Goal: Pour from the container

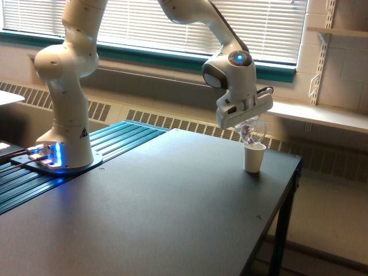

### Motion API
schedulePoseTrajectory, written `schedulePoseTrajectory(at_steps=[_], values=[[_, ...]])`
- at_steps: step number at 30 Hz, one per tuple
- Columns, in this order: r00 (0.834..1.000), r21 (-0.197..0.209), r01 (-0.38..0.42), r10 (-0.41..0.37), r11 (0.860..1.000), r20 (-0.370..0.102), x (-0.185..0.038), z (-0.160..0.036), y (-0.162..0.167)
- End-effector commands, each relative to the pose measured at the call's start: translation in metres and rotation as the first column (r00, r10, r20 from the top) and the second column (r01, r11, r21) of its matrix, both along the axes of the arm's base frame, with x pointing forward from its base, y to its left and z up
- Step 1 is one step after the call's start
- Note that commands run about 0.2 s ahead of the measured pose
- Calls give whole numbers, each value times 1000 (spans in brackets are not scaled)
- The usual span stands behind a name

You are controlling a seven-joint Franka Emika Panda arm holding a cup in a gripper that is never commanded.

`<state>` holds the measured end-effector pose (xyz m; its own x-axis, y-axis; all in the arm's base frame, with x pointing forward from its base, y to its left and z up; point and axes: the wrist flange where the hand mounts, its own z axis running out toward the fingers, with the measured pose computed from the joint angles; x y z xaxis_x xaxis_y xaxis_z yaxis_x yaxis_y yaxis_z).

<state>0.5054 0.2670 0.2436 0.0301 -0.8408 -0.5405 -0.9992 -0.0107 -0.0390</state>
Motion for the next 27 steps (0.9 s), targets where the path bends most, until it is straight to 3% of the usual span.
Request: schedulePoseTrajectory(at_steps=[1,11,14,27], values=[[1000,20,16,-15,1000,-27,1,1,1],[1000,13,-9,9,1000,-22,-1,5,7],[1000,39,-8,8,999,-20,-1,6,8],[999,62,14,-11,998,-43,-6,7,5]])
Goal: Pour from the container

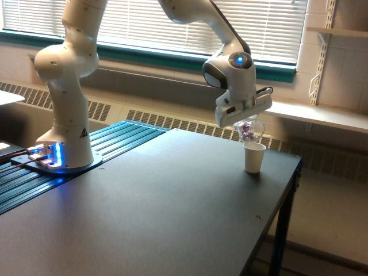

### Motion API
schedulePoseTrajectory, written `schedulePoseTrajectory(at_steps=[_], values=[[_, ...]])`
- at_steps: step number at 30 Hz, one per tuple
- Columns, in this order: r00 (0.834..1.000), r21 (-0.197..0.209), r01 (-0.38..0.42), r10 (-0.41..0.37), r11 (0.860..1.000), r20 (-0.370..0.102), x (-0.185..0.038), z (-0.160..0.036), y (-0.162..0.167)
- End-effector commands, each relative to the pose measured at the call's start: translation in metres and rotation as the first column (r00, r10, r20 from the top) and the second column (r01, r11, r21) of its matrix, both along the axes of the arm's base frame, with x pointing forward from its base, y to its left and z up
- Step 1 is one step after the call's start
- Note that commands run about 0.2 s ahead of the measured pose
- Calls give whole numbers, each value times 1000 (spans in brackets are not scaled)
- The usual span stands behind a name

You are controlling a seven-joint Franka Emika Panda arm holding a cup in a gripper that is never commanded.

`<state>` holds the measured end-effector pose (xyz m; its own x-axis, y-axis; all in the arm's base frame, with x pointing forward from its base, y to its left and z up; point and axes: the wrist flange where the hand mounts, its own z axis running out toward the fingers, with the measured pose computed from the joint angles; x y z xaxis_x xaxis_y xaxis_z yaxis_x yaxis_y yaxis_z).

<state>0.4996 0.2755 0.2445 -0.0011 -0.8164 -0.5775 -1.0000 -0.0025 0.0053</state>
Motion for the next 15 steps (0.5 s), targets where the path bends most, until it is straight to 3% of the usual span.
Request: schedulePoseTrajectory(at_steps=[1,15], values=[[1000,19,6,-6,1000,2,-1,6,-3],[1000,33,31,-31,999,-2,-10,7,-13]])
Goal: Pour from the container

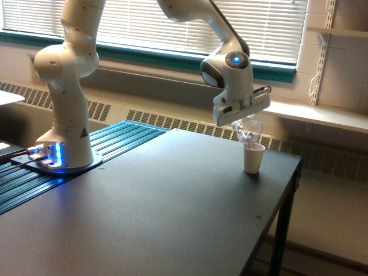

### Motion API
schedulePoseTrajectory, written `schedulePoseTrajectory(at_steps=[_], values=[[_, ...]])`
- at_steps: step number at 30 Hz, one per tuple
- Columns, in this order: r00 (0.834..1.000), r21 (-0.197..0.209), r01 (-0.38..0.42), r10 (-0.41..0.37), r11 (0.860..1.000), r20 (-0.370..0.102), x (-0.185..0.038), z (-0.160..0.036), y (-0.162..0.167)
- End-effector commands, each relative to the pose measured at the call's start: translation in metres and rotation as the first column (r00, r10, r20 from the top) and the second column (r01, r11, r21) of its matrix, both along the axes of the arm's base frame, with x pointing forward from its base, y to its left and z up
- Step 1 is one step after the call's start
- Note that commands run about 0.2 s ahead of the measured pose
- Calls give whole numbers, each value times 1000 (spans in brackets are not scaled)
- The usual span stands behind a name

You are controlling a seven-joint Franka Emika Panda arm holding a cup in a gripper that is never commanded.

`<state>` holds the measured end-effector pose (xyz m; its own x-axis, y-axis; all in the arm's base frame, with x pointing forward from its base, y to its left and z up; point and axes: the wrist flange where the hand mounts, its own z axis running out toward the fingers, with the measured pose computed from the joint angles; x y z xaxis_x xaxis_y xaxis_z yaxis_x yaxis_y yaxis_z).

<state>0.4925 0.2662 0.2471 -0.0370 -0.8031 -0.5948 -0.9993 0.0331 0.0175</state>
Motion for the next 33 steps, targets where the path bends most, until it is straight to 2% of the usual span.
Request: schedulePoseTrajectory(at_steps=[1,14,22,26,29,30,33], values=[[1000,11,-5,5,1000,11,-4,5,-3],[1000,22,19,-19,1000,6,-9,5,-12],[999,61,45,-46,997,6,-11,8,-16],[995,70,76,-80,995,61,-10,17,-19],[995,70,78,-82,994,61,-12,18,-20],[991,62,67,-74,996,109,-11,27,-19],[987,57,53,-61,997,146,-13,35,-17]])
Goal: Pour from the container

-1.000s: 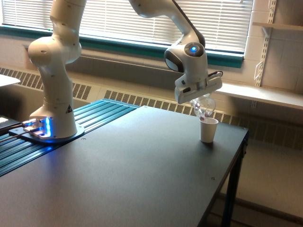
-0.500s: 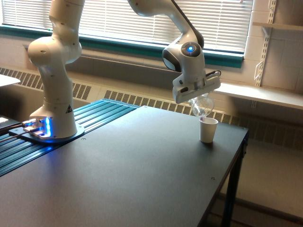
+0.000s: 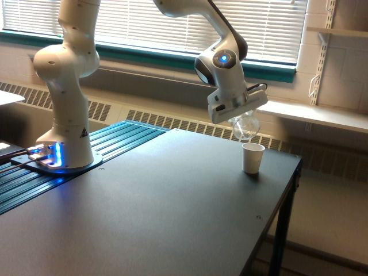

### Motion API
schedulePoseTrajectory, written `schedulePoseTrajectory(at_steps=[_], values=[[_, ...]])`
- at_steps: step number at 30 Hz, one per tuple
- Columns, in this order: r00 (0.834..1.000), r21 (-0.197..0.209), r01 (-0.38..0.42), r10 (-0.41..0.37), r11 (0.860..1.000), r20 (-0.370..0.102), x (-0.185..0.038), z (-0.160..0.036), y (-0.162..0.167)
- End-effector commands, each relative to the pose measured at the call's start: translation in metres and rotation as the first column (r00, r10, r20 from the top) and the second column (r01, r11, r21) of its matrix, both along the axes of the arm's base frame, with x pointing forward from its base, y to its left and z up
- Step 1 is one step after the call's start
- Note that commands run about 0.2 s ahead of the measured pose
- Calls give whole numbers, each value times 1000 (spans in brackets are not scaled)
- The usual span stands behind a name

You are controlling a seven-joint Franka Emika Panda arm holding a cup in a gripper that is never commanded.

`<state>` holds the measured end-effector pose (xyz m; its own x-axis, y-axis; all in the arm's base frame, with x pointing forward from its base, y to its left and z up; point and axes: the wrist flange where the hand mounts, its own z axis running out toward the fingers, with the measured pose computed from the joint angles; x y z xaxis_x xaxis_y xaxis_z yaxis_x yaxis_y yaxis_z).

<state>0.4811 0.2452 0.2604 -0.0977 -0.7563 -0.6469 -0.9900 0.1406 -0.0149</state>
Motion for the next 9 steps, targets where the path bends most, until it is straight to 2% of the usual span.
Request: schedulePoseTrajectory(at_steps=[1,3,9], values=[[992,-21,-41,44,999,120,-2,25,5],[990,-8,-14,15,1000,139,-5,29,2],[989,54,69,-75,996,130,-17,34,-1]])
